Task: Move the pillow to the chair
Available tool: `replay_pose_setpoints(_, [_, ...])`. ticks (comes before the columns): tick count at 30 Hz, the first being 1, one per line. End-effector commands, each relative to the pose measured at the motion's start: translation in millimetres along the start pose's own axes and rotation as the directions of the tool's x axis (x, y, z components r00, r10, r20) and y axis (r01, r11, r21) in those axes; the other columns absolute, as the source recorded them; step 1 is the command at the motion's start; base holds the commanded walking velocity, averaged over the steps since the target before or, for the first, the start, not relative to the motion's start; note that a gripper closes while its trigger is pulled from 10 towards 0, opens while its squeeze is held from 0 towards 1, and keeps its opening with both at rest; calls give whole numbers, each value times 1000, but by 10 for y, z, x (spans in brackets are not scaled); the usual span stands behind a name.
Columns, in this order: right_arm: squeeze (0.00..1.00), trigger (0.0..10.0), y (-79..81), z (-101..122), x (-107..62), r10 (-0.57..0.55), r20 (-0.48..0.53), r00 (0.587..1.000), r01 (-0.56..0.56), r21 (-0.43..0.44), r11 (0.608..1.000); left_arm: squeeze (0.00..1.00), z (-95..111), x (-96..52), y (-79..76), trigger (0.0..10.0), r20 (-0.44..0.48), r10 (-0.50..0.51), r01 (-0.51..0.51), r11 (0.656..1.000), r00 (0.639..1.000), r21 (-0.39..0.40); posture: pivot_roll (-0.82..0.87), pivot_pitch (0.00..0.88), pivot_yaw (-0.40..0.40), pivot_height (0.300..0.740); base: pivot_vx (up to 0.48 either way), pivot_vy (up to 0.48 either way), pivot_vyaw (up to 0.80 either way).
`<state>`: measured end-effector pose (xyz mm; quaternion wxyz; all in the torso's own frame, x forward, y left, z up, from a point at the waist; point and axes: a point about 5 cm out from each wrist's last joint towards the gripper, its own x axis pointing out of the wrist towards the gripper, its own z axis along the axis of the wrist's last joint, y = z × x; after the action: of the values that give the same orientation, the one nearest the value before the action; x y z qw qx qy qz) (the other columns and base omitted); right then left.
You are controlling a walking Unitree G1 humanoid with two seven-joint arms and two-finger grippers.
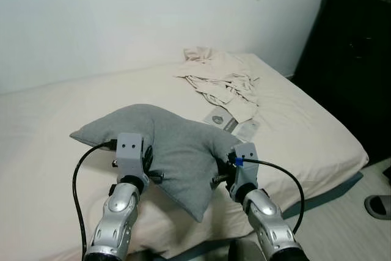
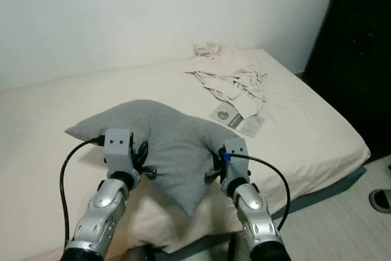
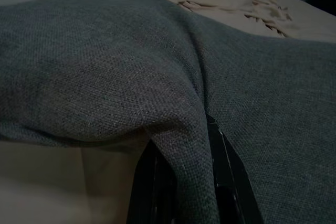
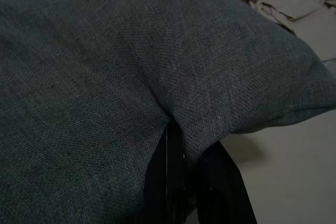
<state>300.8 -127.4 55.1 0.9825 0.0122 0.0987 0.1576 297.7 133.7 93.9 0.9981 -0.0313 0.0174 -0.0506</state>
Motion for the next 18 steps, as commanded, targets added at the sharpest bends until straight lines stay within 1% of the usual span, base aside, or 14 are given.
replay_pose_setpoints(1, [0,10000,-23,57,-5,-20,24,1000,20,-16,1000,0,73,-16,62,10000,38,17,-18,999,999,35,39,72,-20,646,0,0,0])
replay_pose_setpoints(2, [0,10000,-15,74,-1,2,23,1000,-1,-32,999,0,68,-14,49,10000,43,27,-28,999,999,29,31,66,-44,646,0,0,0])
replay_pose_setpoints(3, [0,10000,-15,74,-1,2,23,1000,-1,-32,999,0,68,-14,49,10000,43,27,-28,999,999,29,31,66,-44,646,0,0,0])
replay_pose_setpoints(4, [0,10000,-18,85,6,17,19,1000,-16,-43,999,0,62,-14,34,10000,46,35,-36,999,998,23,25,61,-64,646,0,0,0])
replay_pose_setpoints(6, [0,10000,-21,90,9,23,17,1000,-22,-47,999,0,59,-13,27,10000,47,38,-39,999,998,20,25,61,-64,646,0,0,0])
replay_pose_setpoints(8, [0,10000,-41,123,27,39,16,999,-38,-66,997,0,56,-16,9,10000,54,55,-55,998,997,7,21,53,-95,646,0,0,0])
replay_pose_setpoints(14, [0,10000,-70,201,67,78,18,997,-76,-116,990,0,50,-42,-2,10000,62,73,-73,997,995,-4,22,49,-104,646,0,0,0])
replay_pose_setpoints(15, [0,10000,-99,240,63,59,45,997,-55,-67,996,0,51,-44,4,10000,63,71,-71,997,995,1,22,49,-100,650,0,0,0])
replay_pose_setpoints(18, [0,10000,-124,269,61,35,67,997,-32,-41,999,0,59,-43,13,10000,67,72,-72,997,995,4,23,48,-98,660,0,0,0])
